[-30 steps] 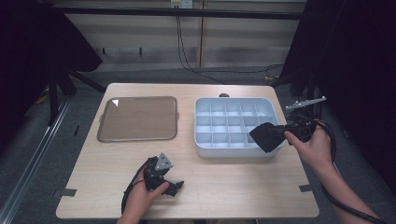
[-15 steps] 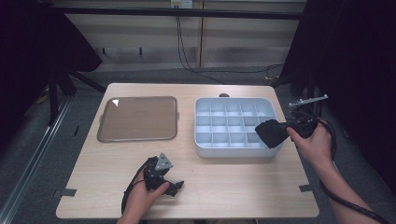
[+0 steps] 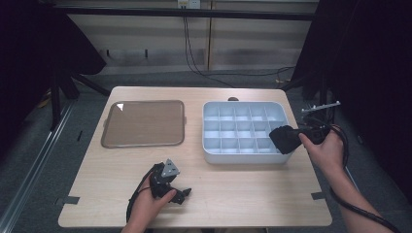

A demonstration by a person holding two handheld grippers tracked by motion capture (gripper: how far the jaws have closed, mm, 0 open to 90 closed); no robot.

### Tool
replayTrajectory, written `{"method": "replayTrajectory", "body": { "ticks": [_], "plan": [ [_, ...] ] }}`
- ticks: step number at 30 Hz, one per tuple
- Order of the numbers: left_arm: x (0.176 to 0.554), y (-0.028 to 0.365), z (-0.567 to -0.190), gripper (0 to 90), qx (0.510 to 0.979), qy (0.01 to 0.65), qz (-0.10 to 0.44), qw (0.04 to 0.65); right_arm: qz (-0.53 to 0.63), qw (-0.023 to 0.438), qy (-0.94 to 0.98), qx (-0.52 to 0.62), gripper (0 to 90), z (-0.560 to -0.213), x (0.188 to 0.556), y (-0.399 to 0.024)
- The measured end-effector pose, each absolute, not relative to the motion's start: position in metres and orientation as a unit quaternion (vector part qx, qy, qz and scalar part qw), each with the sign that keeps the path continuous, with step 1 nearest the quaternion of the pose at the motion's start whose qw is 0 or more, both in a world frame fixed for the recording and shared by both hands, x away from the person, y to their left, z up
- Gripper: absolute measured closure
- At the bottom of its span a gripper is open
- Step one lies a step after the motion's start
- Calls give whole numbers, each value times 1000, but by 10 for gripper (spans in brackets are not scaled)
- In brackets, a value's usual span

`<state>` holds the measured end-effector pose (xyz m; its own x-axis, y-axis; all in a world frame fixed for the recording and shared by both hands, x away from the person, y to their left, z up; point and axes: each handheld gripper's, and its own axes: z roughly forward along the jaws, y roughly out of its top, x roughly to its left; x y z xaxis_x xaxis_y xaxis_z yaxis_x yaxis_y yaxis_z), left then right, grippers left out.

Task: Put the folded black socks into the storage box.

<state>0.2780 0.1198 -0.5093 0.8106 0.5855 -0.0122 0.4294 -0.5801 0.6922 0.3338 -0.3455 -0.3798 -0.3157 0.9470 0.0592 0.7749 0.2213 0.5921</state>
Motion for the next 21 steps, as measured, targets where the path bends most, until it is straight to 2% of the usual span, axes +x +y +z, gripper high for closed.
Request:
{"method": "replayTrajectory", "body": {
  "ticks": [21],
  "plan": [
    [278,120,-509,0,882,287,109,356,230,168,777,562,713,-408,336,-341]
  ]
}}
